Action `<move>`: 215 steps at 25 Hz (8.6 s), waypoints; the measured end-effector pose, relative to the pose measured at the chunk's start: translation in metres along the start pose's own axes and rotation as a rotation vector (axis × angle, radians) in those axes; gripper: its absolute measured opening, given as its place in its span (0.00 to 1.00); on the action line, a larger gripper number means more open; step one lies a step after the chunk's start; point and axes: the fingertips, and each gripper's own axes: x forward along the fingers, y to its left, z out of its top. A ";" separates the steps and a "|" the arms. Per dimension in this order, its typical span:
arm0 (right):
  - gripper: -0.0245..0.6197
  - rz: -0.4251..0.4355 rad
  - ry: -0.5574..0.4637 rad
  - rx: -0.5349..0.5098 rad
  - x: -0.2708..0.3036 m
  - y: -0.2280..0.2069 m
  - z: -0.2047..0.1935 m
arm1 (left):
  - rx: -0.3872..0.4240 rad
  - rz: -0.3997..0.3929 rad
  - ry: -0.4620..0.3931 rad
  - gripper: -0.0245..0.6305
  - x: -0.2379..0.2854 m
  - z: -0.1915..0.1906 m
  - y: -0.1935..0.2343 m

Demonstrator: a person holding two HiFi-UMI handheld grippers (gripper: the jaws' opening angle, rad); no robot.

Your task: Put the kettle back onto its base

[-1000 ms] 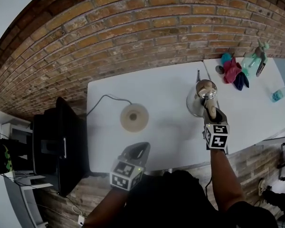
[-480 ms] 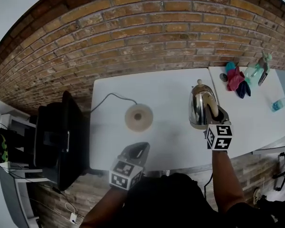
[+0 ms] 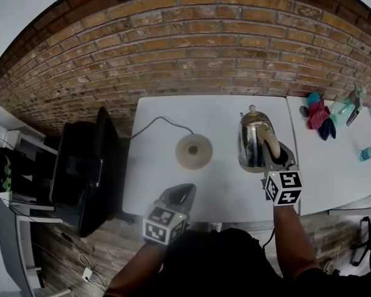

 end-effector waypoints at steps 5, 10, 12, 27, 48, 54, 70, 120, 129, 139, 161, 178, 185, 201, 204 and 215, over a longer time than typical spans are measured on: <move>0.17 0.090 -0.015 -0.004 0.015 0.036 0.010 | -0.024 0.041 -0.013 0.04 -0.009 -0.004 0.011; 0.17 0.164 -0.024 -0.016 0.026 0.070 0.016 | -0.046 0.078 -0.019 0.04 -0.020 -0.010 0.023; 0.17 0.192 -0.026 -0.021 0.031 0.082 0.017 | -0.057 0.095 -0.022 0.04 -0.023 -0.012 0.028; 0.17 0.357 -0.035 -0.033 0.061 0.155 0.024 | -0.124 0.199 -0.054 0.04 -0.050 -0.026 0.054; 0.17 0.414 -0.048 -0.042 0.128 0.211 0.022 | -0.168 0.267 -0.041 0.04 -0.070 -0.048 0.063; 0.17 0.396 -0.044 -0.034 0.138 0.212 0.011 | -0.170 0.272 -0.035 0.04 -0.071 -0.049 0.069; 0.20 0.383 0.134 -0.109 0.116 0.210 -0.010 | -0.159 0.241 -0.043 0.04 -0.071 -0.045 0.068; 0.41 0.177 0.302 -0.125 0.019 0.198 -0.097 | -0.038 0.082 -0.009 0.04 -0.118 -0.050 0.047; 0.08 0.201 0.186 -0.104 -0.043 0.247 -0.062 | 0.006 0.005 -0.015 0.04 -0.155 -0.056 0.035; 0.08 0.171 0.128 -0.083 -0.112 0.302 -0.058 | 0.072 -0.065 -0.040 0.04 -0.202 -0.083 0.017; 0.08 0.208 0.016 0.249 -0.274 0.392 -0.048 | 0.021 -0.244 -0.116 0.04 -0.298 -0.113 -0.040; 0.08 0.216 -0.006 0.008 -0.345 0.350 -0.028 | 0.071 -0.187 -0.153 0.04 -0.292 -0.103 -0.115; 0.08 0.190 0.008 0.051 -0.371 0.321 -0.051 | 0.135 -0.245 -0.130 0.04 -0.279 -0.102 -0.171; 0.07 0.196 -0.001 0.062 -0.379 0.329 -0.056 | 0.151 -0.225 -0.128 0.04 -0.292 -0.105 -0.172; 0.07 0.192 -0.001 0.061 -0.380 0.332 -0.057 | 0.150 -0.224 -0.133 0.04 -0.295 -0.105 -0.170; 0.07 0.181 0.007 0.062 -0.381 0.342 -0.061 | 0.151 -0.226 -0.131 0.04 -0.302 -0.110 -0.165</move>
